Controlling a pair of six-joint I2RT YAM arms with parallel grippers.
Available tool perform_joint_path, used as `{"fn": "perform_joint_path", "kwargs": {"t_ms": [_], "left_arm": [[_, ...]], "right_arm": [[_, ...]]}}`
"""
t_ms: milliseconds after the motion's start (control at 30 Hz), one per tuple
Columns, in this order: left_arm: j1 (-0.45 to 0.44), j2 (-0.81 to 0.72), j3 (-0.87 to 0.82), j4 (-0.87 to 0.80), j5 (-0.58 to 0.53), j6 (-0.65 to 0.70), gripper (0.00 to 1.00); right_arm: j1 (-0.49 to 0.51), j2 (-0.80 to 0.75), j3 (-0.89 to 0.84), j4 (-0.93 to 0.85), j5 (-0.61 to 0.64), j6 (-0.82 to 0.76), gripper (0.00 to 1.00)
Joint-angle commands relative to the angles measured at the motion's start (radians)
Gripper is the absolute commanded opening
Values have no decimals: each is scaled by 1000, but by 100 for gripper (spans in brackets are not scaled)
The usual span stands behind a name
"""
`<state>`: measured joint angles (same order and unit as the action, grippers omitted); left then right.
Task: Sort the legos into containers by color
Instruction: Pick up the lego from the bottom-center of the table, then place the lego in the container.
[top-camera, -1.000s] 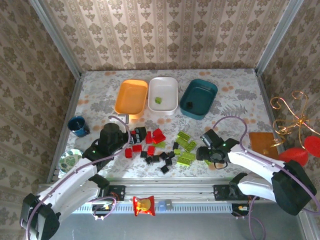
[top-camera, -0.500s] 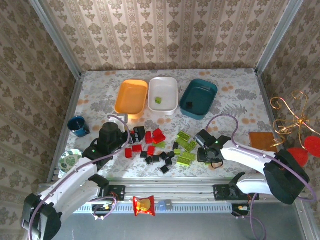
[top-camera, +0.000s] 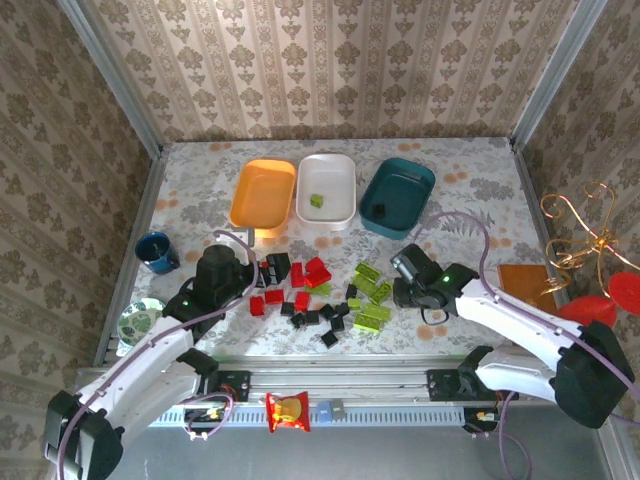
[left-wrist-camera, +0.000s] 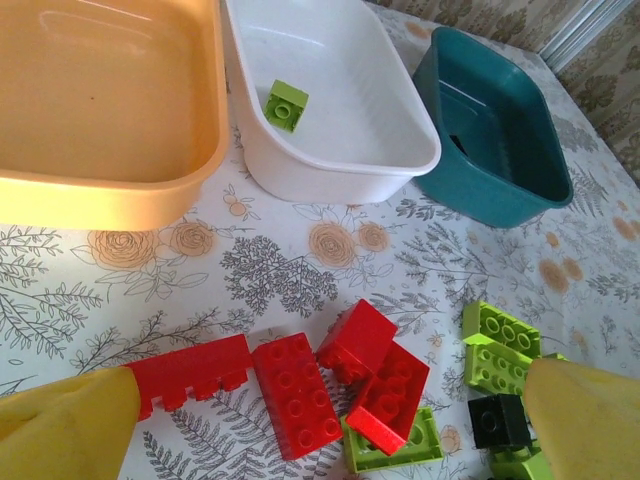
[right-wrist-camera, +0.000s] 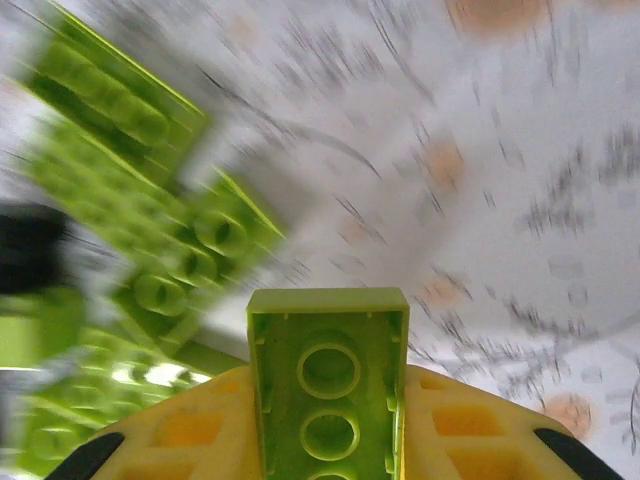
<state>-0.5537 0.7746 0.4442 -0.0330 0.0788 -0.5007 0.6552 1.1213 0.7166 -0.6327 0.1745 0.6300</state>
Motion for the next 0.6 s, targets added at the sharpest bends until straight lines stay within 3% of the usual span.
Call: {"fn": "perform_joint_path", "kwargs": {"t_ms": [0,267,567], "left_arm": [[8,-26,5,-28,-3,6,100],[8,-49,10,-61,-10,-23,100],[9,-113,21,-170,-38,-44,100]], "right_arm": [[-2,26,133,54,7,-104,25],[-32,469,610,247,-105,-230,25],[-113,988,1140,181,-146,-200,25]]}}
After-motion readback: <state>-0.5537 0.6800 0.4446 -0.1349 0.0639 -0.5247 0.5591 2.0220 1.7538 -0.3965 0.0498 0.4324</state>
